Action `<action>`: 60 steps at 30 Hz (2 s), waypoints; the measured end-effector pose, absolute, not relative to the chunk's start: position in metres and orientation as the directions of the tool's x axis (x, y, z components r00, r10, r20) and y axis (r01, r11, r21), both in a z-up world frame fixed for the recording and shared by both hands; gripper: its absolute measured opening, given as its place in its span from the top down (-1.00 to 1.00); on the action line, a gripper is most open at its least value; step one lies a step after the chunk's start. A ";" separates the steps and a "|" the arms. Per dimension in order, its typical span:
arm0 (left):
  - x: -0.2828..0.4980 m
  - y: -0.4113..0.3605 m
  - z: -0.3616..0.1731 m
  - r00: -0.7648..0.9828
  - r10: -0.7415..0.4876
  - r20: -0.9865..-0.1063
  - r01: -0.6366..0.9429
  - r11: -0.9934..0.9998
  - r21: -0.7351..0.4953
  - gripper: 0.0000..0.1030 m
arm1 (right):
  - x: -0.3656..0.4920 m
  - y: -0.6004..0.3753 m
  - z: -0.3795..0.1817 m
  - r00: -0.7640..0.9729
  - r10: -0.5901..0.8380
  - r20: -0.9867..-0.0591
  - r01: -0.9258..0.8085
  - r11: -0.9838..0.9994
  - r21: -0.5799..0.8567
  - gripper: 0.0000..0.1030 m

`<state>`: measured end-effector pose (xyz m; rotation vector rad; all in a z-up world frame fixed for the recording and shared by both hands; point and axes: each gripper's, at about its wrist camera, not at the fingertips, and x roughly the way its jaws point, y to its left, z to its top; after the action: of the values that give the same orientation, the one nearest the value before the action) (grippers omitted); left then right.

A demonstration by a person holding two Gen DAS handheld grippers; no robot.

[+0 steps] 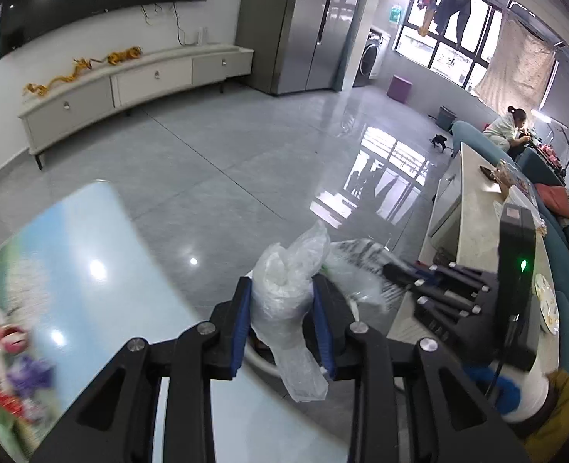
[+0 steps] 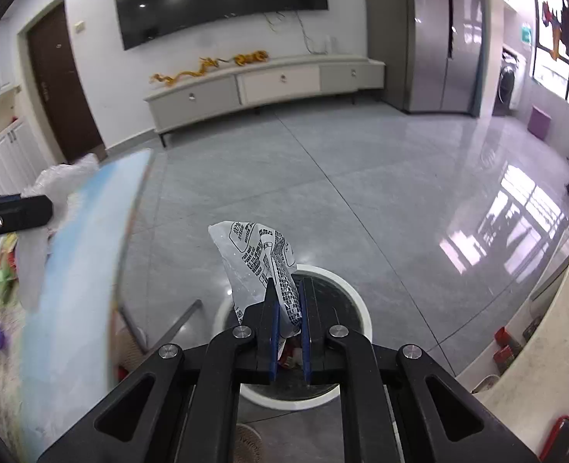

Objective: Collect trash
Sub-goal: 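Carry both bags over the bin and open both tools to release, then grasp the clear wrapper with the left tool while the right tool grasps green paper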

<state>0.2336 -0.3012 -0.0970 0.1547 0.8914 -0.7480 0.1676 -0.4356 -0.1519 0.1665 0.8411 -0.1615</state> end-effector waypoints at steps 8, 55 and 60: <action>0.260 -0.333 -0.128 0.342 -0.562 -0.753 0.636 0.729 -0.254 -0.11 | 0.196 -0.457 -0.200 0.609 -0.072 -0.790 0.252 0.962 0.107 0.18; 0.128 0.124 -0.061 0.718 -0.273 -0.640 0.233 0.961 -0.149 -0.11 | 0.131 -0.146 -0.036 0.652 0.469 -0.596 -0.447 0.873 0.198 -0.02; 0.137 0.128 -0.108 0.648 -0.296 -0.702 0.309 0.944 -0.112 -0.11 | 0.165 -0.100 -0.064 0.554 0.511 -0.658 -0.499 0.836 0.229 -0.02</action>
<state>0.1371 0.1279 -0.1075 0.0182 0.7952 -0.3441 0.1650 -0.1003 -0.0644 0.0166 0.7828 0.5965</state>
